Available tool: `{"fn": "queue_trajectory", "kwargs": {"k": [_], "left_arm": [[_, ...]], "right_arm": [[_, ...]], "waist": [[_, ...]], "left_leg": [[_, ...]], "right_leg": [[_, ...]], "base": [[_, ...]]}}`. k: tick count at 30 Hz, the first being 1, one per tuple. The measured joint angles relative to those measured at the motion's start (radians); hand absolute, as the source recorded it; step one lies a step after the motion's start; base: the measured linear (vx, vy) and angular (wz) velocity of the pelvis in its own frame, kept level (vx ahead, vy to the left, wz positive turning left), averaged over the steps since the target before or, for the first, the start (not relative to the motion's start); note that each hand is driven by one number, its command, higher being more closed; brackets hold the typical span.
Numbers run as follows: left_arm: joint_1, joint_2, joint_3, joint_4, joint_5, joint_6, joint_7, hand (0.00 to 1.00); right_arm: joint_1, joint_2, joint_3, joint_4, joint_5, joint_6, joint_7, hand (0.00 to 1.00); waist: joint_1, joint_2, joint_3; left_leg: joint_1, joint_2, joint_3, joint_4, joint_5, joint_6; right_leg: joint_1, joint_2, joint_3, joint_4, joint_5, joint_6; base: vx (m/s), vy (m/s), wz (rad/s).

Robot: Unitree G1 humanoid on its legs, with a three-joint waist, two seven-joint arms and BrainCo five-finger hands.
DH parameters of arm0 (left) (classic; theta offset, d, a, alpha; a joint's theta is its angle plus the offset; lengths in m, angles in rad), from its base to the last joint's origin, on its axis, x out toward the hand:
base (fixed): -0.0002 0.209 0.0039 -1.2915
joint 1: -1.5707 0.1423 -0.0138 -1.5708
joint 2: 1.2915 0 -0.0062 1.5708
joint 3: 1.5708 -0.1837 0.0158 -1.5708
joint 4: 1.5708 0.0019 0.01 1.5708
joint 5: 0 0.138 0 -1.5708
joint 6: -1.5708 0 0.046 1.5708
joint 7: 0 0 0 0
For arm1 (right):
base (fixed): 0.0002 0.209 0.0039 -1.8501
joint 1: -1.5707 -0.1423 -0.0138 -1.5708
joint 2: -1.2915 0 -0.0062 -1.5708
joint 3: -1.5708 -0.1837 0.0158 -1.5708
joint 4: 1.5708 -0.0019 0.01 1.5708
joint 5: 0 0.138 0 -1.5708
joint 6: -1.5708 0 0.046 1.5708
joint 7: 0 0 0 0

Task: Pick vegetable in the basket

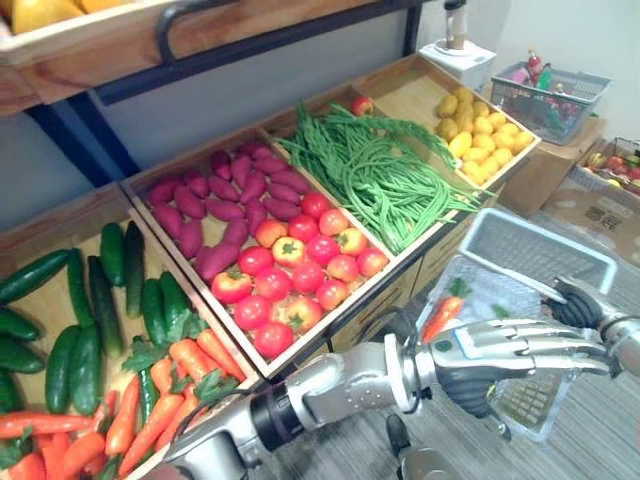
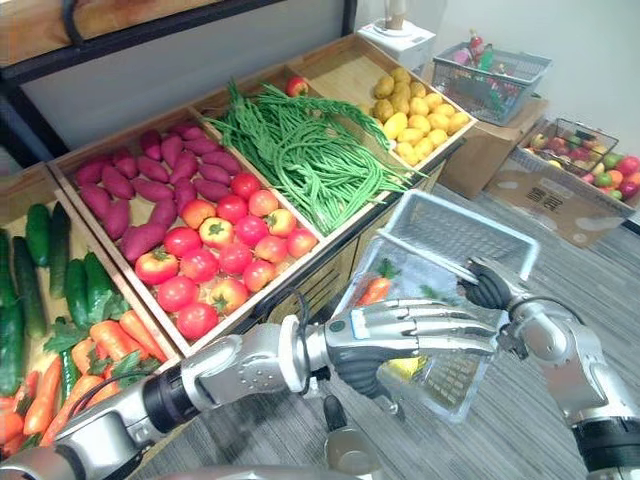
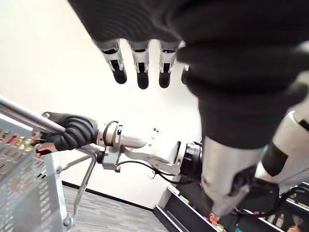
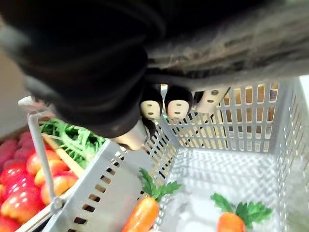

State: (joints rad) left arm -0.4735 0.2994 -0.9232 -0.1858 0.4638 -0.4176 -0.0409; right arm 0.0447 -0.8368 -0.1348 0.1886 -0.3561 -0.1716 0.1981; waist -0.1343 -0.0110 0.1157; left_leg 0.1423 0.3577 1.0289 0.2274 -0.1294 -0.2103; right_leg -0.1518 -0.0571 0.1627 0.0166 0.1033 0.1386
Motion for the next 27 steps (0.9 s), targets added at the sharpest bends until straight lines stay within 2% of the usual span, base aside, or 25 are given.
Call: {"fn": "queue_trajectory", "kwargs": {"k": [3,8,9,11,13,14,15,16,17,19,22,23,26,27], "left_arm": [[0.05,0.044,0.046,-0.093,-0.072,0.0,-0.008,0.0],[0.186,0.07,0.24,-0.224,-0.189,0.002,0.001,0.0],[0.235,0.07,0.307,-0.246,-0.198,0.004,0.009,0.0],[0.306,0.068,0.436,-0.264,-0.225,0.012,0.041,0.0],[0.397,0.063,0.635,-0.269,-0.225,0.03,0.093,0.0],[0.417,0.059,0.678,-0.269,-0.225,0.035,0.115,0.0],[0.45,0.051,0.754,-0.267,-0.225,0.039,0.143,0.0],[0.494,0.038,0.853,-0.266,-0.222,0.041,0.167,0.0],[0.501,0.035,0.871,-0.264,-0.222,0.044,0.175,0.0],[0.546,-0.014,1.009,-0.231,-0.215,0.084,0.235,0.0],[0.603,-0.074,1.133,-0.209,-0.215,0.12,0.274,0.0],[0.607,-0.085,1.162,-0.202,-0.215,0.125,0.279,0.0],[0.624,-0.135,1.291,-0.123,-0.204,0.168,0.335,0.0],[0.628,-0.142,1.305,-0.104,-0.201,0.18,0.346,0.0]], "right_arm": [[0.001,0.062,-0.061,0.088,0.0,0.021,-0.036,1.0],[0.048,0.197,-0.187,0.276,-0.001,0.062,-0.092,1.0],[0.062,0.228,-0.217,0.32,-0.001,0.072,-0.109,1.0],[0.078,0.277,-0.266,0.395,-0.001,0.085,-0.133,1.0],[0.076,0.324,-0.318,0.538,0.001,0.09,-0.179,1.0],[0.074,0.333,-0.331,0.576,0.002,0.094,-0.189,1.0],[0.075,0.355,-0.36,0.644,0.003,0.098,-0.205,1.0],[0.072,0.381,-0.393,0.729,0.004,0.101,-0.212,1.0],[0.073,0.387,-0.4,0.742,0.004,0.102,-0.212,1.0],[0.078,0.428,-0.449,0.847,0.009,0.108,-0.215,1.0],[0.102,0.451,-0.504,0.921,0.015,0.119,-0.246,1.0],[0.102,0.462,-0.524,0.928,0.02,0.12,-0.254,1.0],[0.107,0.538,-0.564,0.939,0.046,0.122,-0.286,1.0],[0.105,0.553,-0.564,0.941,0.055,0.121,-0.291,1.0]], "waist": [[0.009,-0.003,-0.011],[0.045,-0.005,-0.057],[0.051,-0.017,-0.07],[0.057,-0.017,-0.08],[0.061,-0.019,-0.086],[0.067,-0.019,-0.086],[0.084,-0.019,-0.086],[0.088,-0.019,-0.087],[0.089,-0.019,-0.087],[0.109,-0.024,-0.087],[0.114,-0.032,-0.099],[0.116,-0.027,-0.103],[0.119,-0.056,-0.116],[0.12,-0.06,-0.118]], "left_leg": [[-0.02,-0.018,-0.046,-0.018,0.009,0.013],[-0.069,-0.055,-0.165,-0.064,0.039,0.044],[-0.081,-0.071,-0.195,-0.087,0.05,0.052],[-0.095,-0.103,-0.252,-0.131,0.079,0.067],[-0.108,-0.153,-0.335,-0.206,0.118,0.082],[-0.109,-0.167,-0.359,-0.232,0.132,0.083],[-0.111,-0.194,-0.401,-0.285,0.161,0.085],[-0.125,-0.217,-0.46,-0.332,0.195,0.085],[-0.129,-0.218,-0.471,-0.332,0.199,0.087],[-0.164,-0.234,-0.539,-0.332,0.216,0.104],[-0.197,-0.257,-0.621,-0.332,0.23,0.124],[-0.202,-0.258,-0.631,-0.332,0.231,0.126],[-0.227,-0.264,-0.674,-0.332,0.245,0.144],[-0.227,-0.264,-0.68,-0.332,0.245,0.144]], "right_leg": [[0.002,-0.022,-0.042,-0.002,0.0,0.0],[0.038,-0.061,-0.151,-0.018,-0.001,0.001],[0.04,-0.074,-0.181,-0.02,-0.003,0.004],[0.058,-0.098,-0.237,-0.024,-0.005,0.007],[0.076,-0.131,-0.308,-0.032,-0.014,0.019],[0.078,-0.138,-0.326,-0.032,-0.021,0.028],[0.086,-0.15,-0.358,-0.033,-0.032,0.032],[0.089,-0.161,-0.405,-0.034,-0.036,0.035],[0.09,-0.163,-0.414,-0.034,-0.036,0.035],[0.103,-0.18,-0.475,-0.037,-0.035,0.035],[0.126,-0.199,-0.548,-0.04,-0.034,0.034],[0.13,-0.2,-0.559,-0.04,-0.034,0.034],[0.14,-0.197,-0.602,-0.043,-0.035,0.033],[0.143,-0.197,-0.609,-0.044,-0.036,0.032]], "base": [[-0.06,0.001,0.48],[-0.04,-0.001,0.64],[-0.04,0.016,0.87],[-0.03,0.027,0.93],[-0.06,0.043,0.99],[-0.07,0.046,0.93],[-0.07,0.048,0.96],[-0.04,0.033,0.9],[-0.02,0.035,0.93],[0.01,0.039,0.8],[0.02,0.049,0.79],[0.02,0.05,0.55],[0.0,0.034,0.38],[0.0,0.029,0.29]]}}
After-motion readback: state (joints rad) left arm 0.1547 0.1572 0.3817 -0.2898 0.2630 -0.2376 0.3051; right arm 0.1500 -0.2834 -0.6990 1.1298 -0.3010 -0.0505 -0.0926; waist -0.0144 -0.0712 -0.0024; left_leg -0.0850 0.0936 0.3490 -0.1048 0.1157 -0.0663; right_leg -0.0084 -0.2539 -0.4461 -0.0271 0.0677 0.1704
